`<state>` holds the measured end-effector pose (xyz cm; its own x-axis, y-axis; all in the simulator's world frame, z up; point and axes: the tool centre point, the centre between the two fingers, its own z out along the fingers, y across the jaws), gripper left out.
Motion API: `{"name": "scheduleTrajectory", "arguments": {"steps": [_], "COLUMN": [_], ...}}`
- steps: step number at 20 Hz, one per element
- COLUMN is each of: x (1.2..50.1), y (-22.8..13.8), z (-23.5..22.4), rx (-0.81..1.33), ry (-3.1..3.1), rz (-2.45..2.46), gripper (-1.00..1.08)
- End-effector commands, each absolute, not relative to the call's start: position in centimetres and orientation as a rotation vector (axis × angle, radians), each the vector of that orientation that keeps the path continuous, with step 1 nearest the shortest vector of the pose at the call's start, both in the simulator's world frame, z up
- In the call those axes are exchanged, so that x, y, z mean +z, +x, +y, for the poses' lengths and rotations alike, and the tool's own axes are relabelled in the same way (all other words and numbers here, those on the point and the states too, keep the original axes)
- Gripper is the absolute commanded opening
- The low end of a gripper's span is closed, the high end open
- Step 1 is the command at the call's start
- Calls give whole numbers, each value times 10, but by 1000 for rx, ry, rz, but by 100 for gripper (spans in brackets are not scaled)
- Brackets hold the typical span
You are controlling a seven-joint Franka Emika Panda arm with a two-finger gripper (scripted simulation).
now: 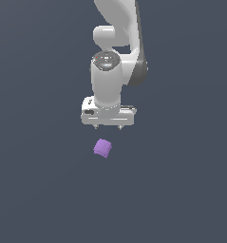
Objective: Pick up the object and move it to a goal position.
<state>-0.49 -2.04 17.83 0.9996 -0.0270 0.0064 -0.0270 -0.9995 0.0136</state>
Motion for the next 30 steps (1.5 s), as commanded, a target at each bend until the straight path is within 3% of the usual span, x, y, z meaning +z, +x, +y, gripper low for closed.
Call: {"name": "scheduleTrajectory", "arguments": {"steps": [1,16,30], "x": [178,195,121], "y": [-5,6,16], "z": [-20,-2,-36], "rx": [10,70,19], "ry": [3128,3139,3118], "rz": [-42,20,-430], "gripper": [100,100,100]}}
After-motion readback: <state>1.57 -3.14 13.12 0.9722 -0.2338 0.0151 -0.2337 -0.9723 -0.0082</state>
